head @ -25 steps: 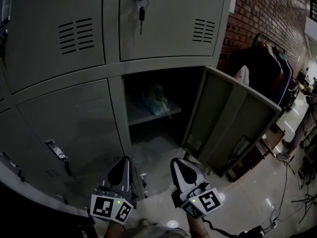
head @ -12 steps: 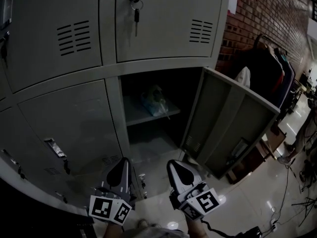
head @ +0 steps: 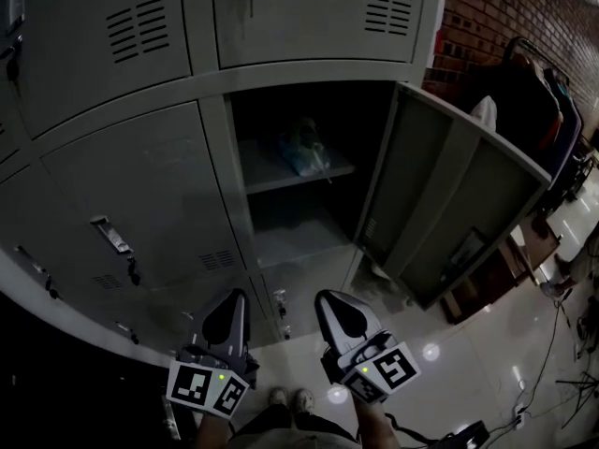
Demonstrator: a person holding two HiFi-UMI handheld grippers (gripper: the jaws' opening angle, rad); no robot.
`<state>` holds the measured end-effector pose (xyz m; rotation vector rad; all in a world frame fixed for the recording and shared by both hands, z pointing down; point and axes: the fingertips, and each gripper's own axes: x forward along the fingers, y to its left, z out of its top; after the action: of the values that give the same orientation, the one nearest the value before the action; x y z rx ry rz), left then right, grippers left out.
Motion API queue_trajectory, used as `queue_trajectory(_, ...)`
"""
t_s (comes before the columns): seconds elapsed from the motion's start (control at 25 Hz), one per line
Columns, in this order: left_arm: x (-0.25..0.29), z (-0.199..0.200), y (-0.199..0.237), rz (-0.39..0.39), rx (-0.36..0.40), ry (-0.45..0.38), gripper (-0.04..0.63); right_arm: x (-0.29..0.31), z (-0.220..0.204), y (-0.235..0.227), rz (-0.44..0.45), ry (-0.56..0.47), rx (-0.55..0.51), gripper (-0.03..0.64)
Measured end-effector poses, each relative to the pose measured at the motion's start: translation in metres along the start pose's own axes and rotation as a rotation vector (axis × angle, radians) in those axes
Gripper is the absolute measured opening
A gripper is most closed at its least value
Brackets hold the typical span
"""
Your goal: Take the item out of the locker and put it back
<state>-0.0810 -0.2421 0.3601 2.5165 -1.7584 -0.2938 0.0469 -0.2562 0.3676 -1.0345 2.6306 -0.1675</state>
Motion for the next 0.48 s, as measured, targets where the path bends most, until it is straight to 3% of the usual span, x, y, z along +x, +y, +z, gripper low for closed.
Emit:
queue_trajectory(0.24, -0.060, -0.001, 0.004, 0.039, -0.013, 0.002, 0.005, -0.033, 0.005, 0.045, 0.001, -0.025, -0.004, 0.003)
queue_trajectory(0.48, -0.150, -0.005, -0.025, -0.009, -0.044, -0.037, 0.005, -0.099, 0.000, 0.118, -0.038, -0.028, -0.056, 0.003)
